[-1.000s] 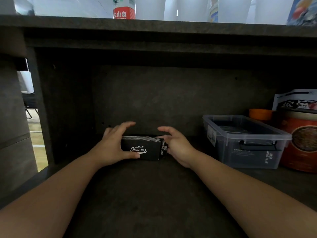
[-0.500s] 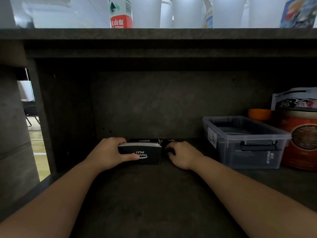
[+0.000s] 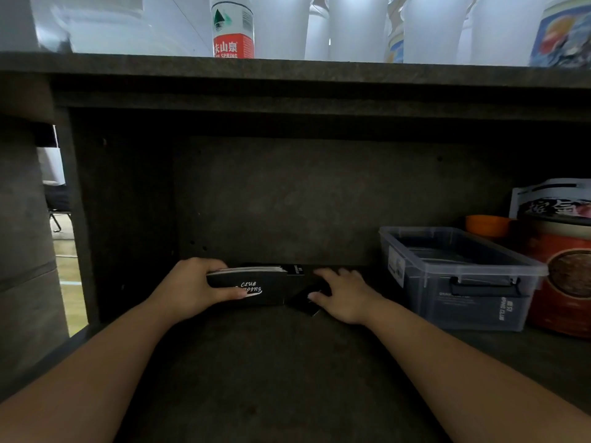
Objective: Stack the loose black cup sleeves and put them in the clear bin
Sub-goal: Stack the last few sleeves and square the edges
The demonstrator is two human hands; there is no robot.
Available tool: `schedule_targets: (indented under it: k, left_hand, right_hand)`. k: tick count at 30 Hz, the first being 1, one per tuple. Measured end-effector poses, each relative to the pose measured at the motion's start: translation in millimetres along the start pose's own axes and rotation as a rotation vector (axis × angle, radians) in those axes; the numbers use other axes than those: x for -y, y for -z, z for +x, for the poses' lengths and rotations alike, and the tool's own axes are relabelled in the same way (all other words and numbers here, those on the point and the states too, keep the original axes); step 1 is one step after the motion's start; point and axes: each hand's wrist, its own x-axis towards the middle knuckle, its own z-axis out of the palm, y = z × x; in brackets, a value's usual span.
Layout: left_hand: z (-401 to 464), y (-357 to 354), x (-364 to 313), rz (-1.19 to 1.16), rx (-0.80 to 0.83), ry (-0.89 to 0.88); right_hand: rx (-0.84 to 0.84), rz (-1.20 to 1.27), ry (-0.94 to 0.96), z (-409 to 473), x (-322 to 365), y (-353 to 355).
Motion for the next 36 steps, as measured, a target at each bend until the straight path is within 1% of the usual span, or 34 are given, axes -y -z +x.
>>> schedule_targets:
  k: [2,4,6,8,11,13,15,18,21,23,25,26,27,28,29,30,32,34,36]
  left_hand:
    - [-0.5,1.6,-0.1,-0.016,0.018,-0.02]
    - [-1.4,4.2,-0.3,-0.024,0.021,-0.028]
    - [-2.1,5.5,-0.6,-0.037,0.011,-0.025]
    - [-3.3,4.6,-0.8,-0.098,0.029,-0.002]
    - [-4.1,2.9,-2.4,-0.13,0.09,0.005]
    - [-3.7,3.0,-2.8,-0.126,0.101,0.001]
    - [-3.8,3.5,-3.0,-0.121,0.099,0.01]
    - [-3.6,3.1,-2.6,-0.118,0.093,0.01]
    - [-2.7,3.9,-2.9,-0.116,0.097,0.015]
    - [-3.3,4.6,-3.6,-0.112,0.106,0.026]
    - [-3.5,4.2,-2.8,-0.101,0.109,0.026]
    - [-3.5,3.6,-2.0,-0.095,0.106,0.023]
    - [-3.0,3.0,-1.2,-0.088,0.103,0.017]
    - [-2.1,2.0,-0.4,-0.082,0.094,0.006]
    - [-1.3,0.5,0.2,-0.084,0.073,-0.003]
    - [-0.2,-1.1,1.1,-0.096,0.041,-0.007]
    - [1.0,-3.5,2.6,-0.139,-0.006,0.004]
    - [1.0,-4.3,3.0,-0.17,0.016,-0.004]
    - [-1.0,-3.0,1.9,-0.178,0.063,-0.044]
  right_hand:
    - [-0.008,-0.11,-0.051,-0.2,2.7,1.3]
    - [0.017,-0.101,-0.118,-0.4,0.2,0.3]
    - [0.05,-0.059,-0.162,0.8,-4.9,-1.5]
    - [0.074,-0.001,-0.172,3.7,-8.9,-1.3]
    - [0.051,0.174,-0.156,9.5,-10.6,1.2]
    - [0.02,0.274,-0.163,9.5,-9.6,2.8]
    - [-0.078,0.306,-0.205,9.0,-10.6,4.1]
    - [-0.303,0.304,-0.268,11.2,-14.8,7.8]
    - [-0.379,0.422,-0.291,10.1,-11.0,10.5]
    - [-0.504,0.508,-0.272,6.9,-4.6,12.5]
    - [-0.69,0.699,-0.266,2.9,2.8,16.5]
    - [-0.752,0.842,-0.28,0.8,7.0,17.5]
    - [-0.78,0.983,-0.293,-0.3,10.5,17.3]
    - [-0.764,1.078,-0.303,-1.7,14.2,16.6]
    - [-0.716,1.115,-0.304,-2.4,18.1,15.1]
    - [-0.642,1.122,-0.29,-3.0,21.7,13.4]
    - [-0.43,1.124,-0.225,-4.6,30.4,8.9]
    - [-0.193,1.076,-0.112,-7.7,38.9,2.3]
    - [-0.038,0.936,0.034,-7.9,45.8,-7.0]
